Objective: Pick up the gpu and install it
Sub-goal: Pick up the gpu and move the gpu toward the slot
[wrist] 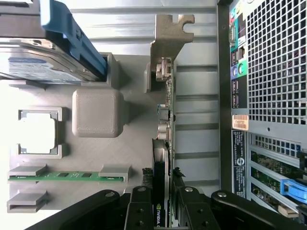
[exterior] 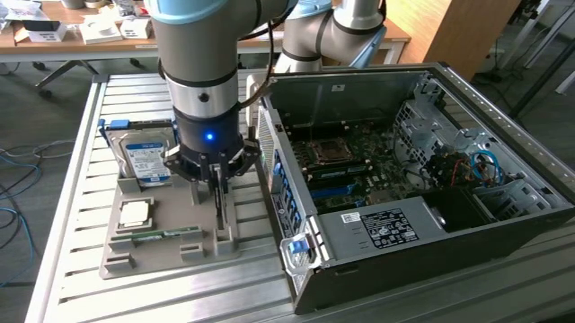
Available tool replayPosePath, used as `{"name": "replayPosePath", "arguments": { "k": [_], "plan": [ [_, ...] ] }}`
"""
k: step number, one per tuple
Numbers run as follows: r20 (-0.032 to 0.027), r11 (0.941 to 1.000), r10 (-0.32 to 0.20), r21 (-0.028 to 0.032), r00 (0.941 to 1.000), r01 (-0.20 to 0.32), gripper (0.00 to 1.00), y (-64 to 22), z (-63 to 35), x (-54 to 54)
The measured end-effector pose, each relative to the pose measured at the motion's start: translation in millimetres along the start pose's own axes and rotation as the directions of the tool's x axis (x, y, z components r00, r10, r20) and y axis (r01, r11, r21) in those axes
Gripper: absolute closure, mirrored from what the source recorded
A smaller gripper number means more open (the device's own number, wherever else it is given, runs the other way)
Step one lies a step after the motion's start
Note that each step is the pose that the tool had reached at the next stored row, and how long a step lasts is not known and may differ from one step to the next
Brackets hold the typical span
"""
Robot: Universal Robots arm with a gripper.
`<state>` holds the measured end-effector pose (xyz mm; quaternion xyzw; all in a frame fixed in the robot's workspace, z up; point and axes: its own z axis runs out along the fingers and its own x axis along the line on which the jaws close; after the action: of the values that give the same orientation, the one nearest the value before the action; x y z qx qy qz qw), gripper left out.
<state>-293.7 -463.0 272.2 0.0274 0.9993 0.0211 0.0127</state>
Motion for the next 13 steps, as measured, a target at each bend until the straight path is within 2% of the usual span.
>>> {"name": "replayPosePath", "arguments": {
  "k": [4,13],
  "plan": [
    [-0.0002,1.0,-0.005,-0.0001,1.0,0.005,0.74,0.5,-11.2,-0.2],
    [-0.0002,1.0,-0.006,-0.0002,1.0,0.006,0.74,2.0,-45.9,-1.1]
  ]
}}
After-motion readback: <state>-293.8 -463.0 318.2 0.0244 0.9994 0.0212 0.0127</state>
